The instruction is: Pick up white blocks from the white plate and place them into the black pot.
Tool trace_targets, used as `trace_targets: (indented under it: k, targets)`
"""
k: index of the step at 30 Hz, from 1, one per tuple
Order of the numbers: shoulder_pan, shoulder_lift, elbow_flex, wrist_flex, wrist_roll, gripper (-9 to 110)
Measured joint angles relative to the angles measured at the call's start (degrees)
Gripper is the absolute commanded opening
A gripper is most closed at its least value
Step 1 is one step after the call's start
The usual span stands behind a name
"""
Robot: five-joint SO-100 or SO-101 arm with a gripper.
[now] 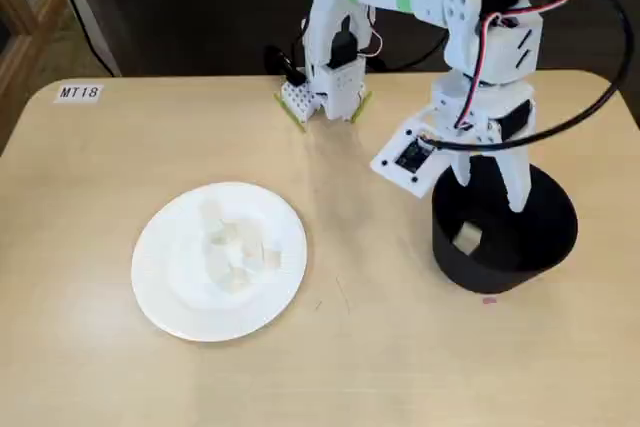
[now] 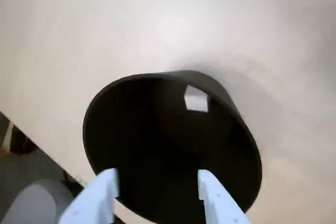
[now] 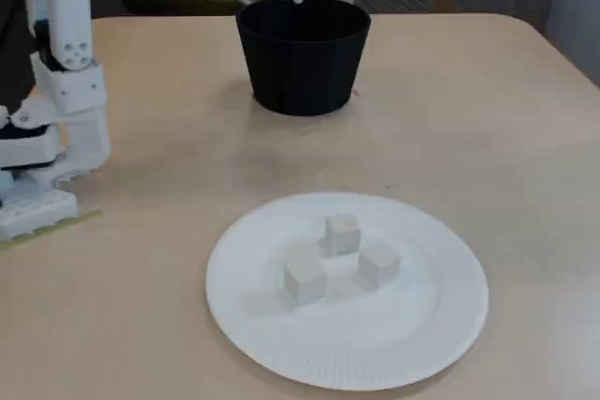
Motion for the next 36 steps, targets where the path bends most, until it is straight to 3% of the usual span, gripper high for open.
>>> trace_targets:
  k: [5, 9, 16, 21, 27, 31, 36]
  targets:
    - [2.37, 0.09, 0.0, -0.97, 0.7, -2]
    - [12.57, 5.36, 4.22, -2.2, 1.85, -2]
    - [38.32, 35.51, 37.88, -24.7, 9.4, -2]
    - [41.22, 40.17, 49.57, -24.08, 13.8, -2]
    - [52.12, 34.98, 50.8, -20.83, 20.04, -2]
    - [59.85, 31.2, 50.8, -20.3, 22.32, 8]
    - [61.79, 26.28, 50.71, -20.3, 28.39, 22]
